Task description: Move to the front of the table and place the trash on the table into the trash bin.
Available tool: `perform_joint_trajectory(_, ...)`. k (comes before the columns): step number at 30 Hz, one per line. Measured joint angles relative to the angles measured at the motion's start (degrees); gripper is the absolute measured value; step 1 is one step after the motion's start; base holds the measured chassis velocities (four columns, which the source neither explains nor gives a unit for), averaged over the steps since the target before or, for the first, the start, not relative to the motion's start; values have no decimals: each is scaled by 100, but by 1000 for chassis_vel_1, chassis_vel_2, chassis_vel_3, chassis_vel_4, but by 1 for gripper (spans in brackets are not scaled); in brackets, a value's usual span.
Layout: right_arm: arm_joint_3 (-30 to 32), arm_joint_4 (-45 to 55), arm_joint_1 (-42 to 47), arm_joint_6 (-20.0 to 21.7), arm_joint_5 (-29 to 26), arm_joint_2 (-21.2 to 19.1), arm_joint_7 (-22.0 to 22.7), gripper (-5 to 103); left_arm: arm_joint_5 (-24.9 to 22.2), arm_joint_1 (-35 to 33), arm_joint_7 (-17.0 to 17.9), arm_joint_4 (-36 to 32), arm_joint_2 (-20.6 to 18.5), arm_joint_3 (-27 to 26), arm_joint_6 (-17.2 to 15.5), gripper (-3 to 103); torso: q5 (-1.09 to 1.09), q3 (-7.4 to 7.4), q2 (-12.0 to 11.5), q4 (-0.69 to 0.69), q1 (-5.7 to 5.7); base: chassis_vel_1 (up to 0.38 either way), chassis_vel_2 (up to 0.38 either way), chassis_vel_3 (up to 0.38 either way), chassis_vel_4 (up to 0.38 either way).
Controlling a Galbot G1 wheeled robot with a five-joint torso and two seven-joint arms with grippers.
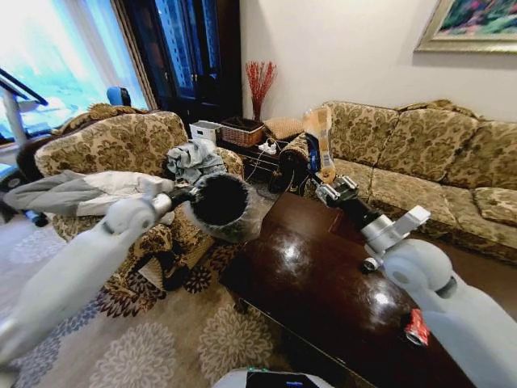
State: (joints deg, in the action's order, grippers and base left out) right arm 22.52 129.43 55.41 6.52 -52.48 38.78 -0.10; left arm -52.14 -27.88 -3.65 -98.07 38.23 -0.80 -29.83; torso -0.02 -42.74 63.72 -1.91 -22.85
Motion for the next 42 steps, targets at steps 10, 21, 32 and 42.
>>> perform_joint_trajectory(10, -1712, -659, -1716, -153, -271, 52, 59, 41, -119, 1417, 21, 748, 612, 1115, -371, 4, 1, 0, 0, 1, 1, 0, 0, 0, 0)
perform_joint_trajectory(21, -3683, -2465, -3492, -484, 641, 1968, 108, 41, -283, 1891, -186, 940, 546, 1506, -488, 4, 0, 1, 0, -6, 0, 0, 0, 0, 0)
perform_joint_trajectory(32, -3745, -2856, -3018, -583, 1431, 2392, 58, 39, -319, 1969, -296, 1146, 553, 1575, -453, 4, 3, 1, 0, -1, 1, 0, 0, 0, 0)
perform_joint_trajectory(42, -3595, -2687, -2774, -459, 1630, 2186, 63, 83, -300, 1894, -301, 1003, 493, 1502, -414, 4, 2, 1, 1, -2, 1, 0, 0, 0, 0)
